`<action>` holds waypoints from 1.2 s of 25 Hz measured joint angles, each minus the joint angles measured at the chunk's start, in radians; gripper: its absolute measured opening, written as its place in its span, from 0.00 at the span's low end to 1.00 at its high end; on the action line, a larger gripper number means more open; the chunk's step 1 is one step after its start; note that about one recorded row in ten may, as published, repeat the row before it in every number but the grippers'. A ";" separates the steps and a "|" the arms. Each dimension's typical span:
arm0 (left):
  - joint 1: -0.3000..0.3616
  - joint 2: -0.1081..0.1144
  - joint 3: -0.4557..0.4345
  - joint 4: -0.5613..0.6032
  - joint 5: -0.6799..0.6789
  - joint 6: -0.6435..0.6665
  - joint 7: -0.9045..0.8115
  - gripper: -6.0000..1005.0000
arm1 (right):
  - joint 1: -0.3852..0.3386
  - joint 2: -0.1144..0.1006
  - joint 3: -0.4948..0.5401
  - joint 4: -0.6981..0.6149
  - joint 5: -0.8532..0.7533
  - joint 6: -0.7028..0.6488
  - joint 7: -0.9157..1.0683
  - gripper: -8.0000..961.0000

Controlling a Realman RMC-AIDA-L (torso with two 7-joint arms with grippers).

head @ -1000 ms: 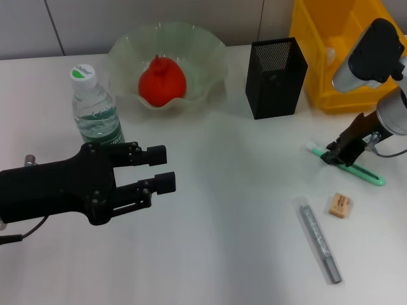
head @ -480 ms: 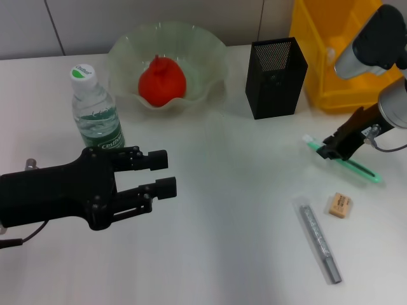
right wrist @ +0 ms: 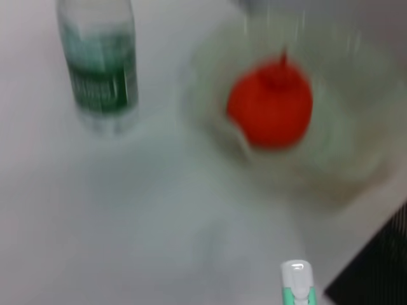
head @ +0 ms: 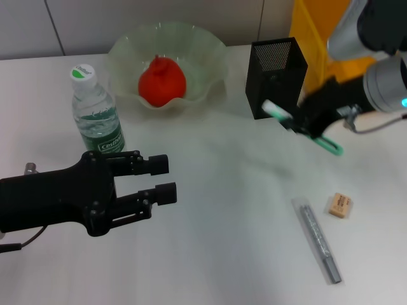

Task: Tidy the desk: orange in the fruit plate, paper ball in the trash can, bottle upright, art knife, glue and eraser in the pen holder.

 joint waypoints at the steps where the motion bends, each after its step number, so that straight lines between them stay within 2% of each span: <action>1: 0.000 0.000 0.000 -0.001 0.000 0.000 0.000 0.49 | -0.004 -0.001 -0.001 -0.007 0.018 0.015 -0.008 0.19; 9: 0.000 -0.001 0.000 -0.002 -0.001 0.000 0.000 0.49 | 0.010 -0.005 0.003 0.016 0.132 0.148 -0.067 0.19; 17: 0.004 0.000 0.000 -0.003 -0.002 0.000 0.000 0.49 | 0.022 -0.005 0.000 -0.025 0.186 0.164 -0.069 0.19; 21: 0.006 0.000 -0.002 -0.005 -0.002 0.000 0.000 0.49 | 0.006 -0.002 -0.002 -0.042 0.211 0.244 -0.075 0.19; 24: 0.010 0.001 -0.003 -0.005 -0.002 0.000 0.000 0.49 | -0.019 -0.003 0.002 -0.019 0.295 0.330 -0.142 0.19; 30: 0.011 0.001 -0.004 -0.012 -0.002 0.000 0.000 0.49 | -0.061 -0.006 0.038 0.087 0.603 0.410 -0.437 0.19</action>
